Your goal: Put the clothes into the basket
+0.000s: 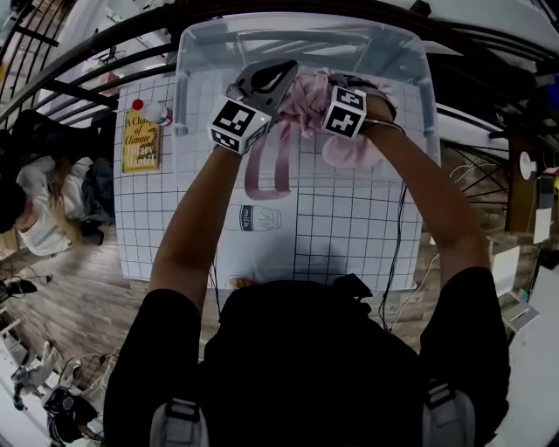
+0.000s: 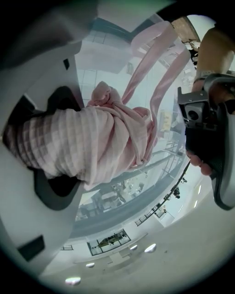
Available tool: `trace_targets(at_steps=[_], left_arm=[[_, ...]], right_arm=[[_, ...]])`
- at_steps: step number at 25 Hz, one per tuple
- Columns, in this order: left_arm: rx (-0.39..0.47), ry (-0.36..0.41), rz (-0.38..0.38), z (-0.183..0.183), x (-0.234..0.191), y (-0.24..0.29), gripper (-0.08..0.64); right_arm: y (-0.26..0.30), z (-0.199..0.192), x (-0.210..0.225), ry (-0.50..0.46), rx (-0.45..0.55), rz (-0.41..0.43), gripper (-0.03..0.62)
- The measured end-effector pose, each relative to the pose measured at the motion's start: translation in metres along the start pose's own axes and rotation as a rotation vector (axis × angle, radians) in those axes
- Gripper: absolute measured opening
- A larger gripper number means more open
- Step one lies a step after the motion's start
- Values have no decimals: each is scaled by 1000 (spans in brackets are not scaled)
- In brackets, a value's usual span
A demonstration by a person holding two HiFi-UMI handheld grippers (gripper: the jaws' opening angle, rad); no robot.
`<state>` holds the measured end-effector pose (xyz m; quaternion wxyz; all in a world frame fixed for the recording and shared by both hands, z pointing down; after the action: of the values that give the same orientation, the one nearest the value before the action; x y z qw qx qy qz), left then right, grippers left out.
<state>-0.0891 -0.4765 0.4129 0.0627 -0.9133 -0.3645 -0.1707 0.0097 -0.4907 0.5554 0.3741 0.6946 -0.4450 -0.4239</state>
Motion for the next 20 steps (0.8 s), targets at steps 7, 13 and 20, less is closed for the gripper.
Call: trace_targets(at_steps=[7, 13, 20], left_arm=[[-19, -3, -31, -16, 4, 8, 2], [-27, -26, -40, -30, 5, 9, 2], [-29, -46, -35, -37, 3, 8, 2]], right_arm=[[32, -11, -18, -5, -25, 65, 304], [60, -17, -32, -12, -44, 106, 304], [85, -27, -38, -19, -57, 121, 308]])
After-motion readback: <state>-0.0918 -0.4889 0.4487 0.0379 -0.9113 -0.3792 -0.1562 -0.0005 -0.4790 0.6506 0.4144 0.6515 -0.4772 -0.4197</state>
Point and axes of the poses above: the fingertips, and each gripper's own axes: y forward along the fingers, x to its right, z out of its top, the point moved 4 cm from there along -y, backward along the fingers, and after that the axes turned 15 degrees about y, right-handed, at the moved point
